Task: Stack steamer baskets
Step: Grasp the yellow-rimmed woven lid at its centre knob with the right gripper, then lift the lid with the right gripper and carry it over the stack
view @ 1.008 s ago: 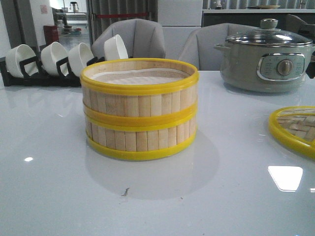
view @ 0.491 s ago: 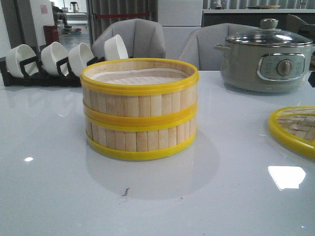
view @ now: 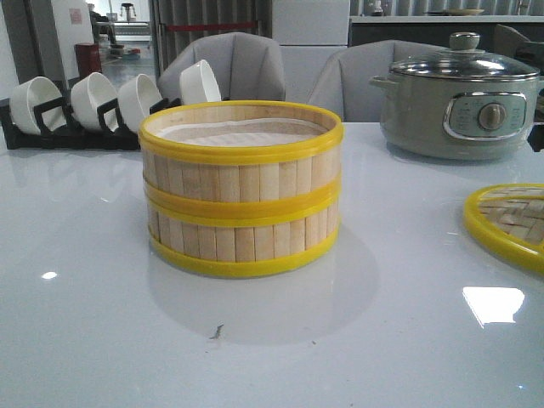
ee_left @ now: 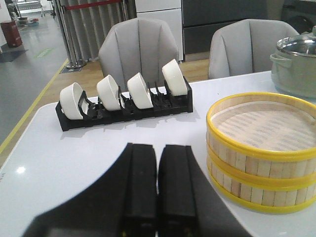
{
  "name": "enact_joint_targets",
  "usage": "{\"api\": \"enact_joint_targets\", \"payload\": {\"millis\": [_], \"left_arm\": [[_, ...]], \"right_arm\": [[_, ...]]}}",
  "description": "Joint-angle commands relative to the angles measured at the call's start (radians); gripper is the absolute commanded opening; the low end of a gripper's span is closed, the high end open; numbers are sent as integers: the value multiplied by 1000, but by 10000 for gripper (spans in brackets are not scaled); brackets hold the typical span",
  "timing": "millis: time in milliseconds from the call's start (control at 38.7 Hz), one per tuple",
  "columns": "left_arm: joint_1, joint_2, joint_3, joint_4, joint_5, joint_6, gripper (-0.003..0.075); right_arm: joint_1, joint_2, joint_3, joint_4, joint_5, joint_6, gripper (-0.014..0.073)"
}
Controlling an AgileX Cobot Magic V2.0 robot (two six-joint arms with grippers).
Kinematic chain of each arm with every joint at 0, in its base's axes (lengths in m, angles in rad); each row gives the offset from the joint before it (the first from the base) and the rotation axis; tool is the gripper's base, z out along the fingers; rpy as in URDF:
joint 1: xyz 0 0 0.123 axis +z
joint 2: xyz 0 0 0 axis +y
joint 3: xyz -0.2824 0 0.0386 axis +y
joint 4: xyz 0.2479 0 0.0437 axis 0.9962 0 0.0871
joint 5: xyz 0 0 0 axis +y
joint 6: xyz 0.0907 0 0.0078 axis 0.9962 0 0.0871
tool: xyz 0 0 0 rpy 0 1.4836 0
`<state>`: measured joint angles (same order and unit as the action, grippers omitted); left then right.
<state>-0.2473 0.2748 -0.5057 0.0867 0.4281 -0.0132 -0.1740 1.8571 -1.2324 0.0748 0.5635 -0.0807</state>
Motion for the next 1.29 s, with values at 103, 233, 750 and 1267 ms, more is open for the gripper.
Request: {"api": "enact_joint_targets", "payload": {"millis": [103,233,750,1267], "left_arm": [[0,12,-28,1,-91,-9,85],[0,12,-28,1,-91,-9,85],[0,12,-28,1,-91,-9,85],[0,12,-28,1,-91,-9,85]], "right_arm": [[-5,-47,-29,7,-32,-10,193],[1,-47,-29,7,-32,-10,39],[120,-117,-167,8,127,-9,55],[406,-148,-623,9,353,9,55]]}}
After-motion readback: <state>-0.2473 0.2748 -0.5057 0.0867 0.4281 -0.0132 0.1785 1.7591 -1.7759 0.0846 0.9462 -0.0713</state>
